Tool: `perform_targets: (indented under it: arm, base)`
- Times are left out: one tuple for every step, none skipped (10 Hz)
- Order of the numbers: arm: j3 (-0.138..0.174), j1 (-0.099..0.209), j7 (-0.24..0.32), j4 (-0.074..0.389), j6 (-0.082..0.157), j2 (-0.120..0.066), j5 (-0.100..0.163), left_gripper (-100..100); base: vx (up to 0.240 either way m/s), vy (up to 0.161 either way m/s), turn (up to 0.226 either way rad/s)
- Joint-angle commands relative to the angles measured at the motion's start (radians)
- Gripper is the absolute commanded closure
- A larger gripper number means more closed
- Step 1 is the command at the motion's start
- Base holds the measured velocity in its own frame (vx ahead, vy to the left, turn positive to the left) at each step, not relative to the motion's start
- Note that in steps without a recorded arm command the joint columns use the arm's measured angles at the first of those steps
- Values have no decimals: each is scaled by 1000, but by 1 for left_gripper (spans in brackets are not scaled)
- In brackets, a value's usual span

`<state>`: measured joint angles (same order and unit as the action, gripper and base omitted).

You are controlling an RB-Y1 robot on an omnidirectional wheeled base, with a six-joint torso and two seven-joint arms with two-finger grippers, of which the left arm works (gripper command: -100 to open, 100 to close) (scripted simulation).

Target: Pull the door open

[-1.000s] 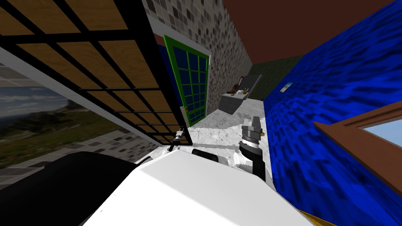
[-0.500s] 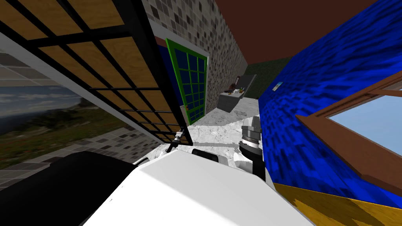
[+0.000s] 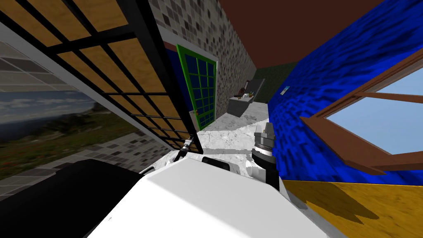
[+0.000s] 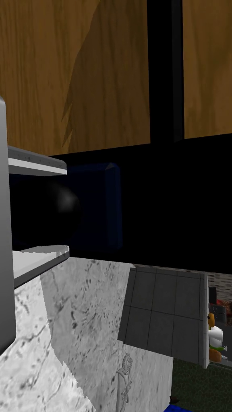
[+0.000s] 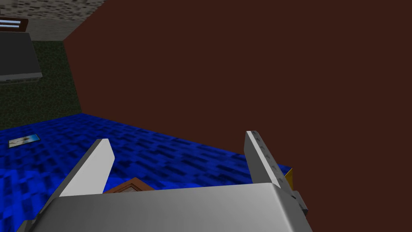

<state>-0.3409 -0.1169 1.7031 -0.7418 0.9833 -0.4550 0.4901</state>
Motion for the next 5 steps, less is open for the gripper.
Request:
perform_targets:
  arm:
    - [-18, -14, 19, 3, 26, -13, -10, 100]
    - [-29, -22, 32, 4, 42, -24, -16, 100]
    - [-35, -26, 38, 5, 50, -29, -19, 100]
    - [-46, -34, 50, 6, 67, -39, -24, 100]
    - [-56, -42, 62, 8, 81, -49, -30, 100]
  base:
    - [-199, 40, -135]
    - [-192, 2, -106]
    - [-183, 36, -54]
    - [-180, 71, -90]
    - [-175, 66, -126]
